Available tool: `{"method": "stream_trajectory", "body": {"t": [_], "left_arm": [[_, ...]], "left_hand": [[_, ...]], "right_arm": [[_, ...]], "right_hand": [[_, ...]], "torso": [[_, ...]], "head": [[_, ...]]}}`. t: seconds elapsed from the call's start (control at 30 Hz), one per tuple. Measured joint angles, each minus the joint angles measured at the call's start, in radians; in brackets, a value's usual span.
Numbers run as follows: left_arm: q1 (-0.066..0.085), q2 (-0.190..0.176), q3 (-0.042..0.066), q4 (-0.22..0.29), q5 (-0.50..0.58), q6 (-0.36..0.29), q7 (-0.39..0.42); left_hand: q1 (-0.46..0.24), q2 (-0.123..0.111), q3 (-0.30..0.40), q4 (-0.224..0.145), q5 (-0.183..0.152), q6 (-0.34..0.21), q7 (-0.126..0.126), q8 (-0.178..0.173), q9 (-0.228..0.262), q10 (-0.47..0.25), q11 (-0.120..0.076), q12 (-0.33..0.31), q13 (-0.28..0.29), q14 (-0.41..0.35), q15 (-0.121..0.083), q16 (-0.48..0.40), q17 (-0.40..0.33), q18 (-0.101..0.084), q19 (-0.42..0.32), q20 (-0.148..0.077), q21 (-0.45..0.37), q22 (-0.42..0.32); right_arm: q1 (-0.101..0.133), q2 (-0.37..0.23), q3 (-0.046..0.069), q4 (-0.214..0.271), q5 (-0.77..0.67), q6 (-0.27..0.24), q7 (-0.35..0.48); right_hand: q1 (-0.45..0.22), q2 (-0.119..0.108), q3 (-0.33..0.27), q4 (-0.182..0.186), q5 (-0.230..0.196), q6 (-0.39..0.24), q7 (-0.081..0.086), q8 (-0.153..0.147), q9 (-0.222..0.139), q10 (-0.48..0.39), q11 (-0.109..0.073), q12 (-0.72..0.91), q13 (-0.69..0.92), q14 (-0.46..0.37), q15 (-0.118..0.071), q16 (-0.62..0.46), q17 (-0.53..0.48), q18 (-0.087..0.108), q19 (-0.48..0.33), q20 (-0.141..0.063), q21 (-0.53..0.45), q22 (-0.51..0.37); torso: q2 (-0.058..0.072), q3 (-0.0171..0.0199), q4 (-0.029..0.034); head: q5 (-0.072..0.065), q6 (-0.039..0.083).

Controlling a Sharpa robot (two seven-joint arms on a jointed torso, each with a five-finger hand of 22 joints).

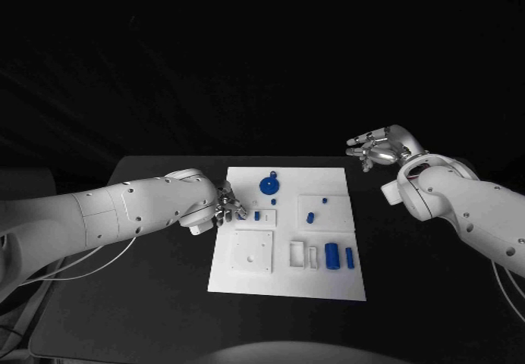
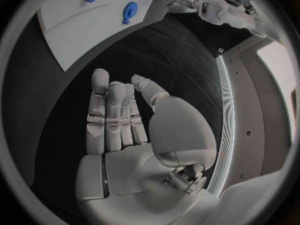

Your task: Assemble the parts on the task board

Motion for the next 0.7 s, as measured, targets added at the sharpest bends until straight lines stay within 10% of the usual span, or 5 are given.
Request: {"method": "stream_trajectory", "body": {"t": [0.7], "left_arm": [[0.001, 0.024, 0.001, -0.034, -0.001, 0.031, -0.003]], "left_hand": [[-0.006, 0.006, 0.001, -0.001, -0.013, 0.0, 0.0, 0.004, 0.103, 0.0, 0.0, 0.002, 0.0, 0.001, 0.002, 0.0, 0.004, 0.0, -0.004, 0.004, 0.007, 0.001]], "right_arm": [[0.0, 0.0, 0.0, 0.0, 0.0, 0.001, 0.0]], "right_hand": [[0.0, 0.0, 0.0, 0.0, 0.0, -0.003, 0.002, 0.0, 0.0, 0.0, 0.0, 0.0, 0.0, 0.0, 0.0, 0.0, 0.0, 0.0, 0.0, 0.0, 0.0, 0.0]], "torso": [[0.0, 0.0007, -0.0006]], "head": [[-0.003, -0.003]]}}
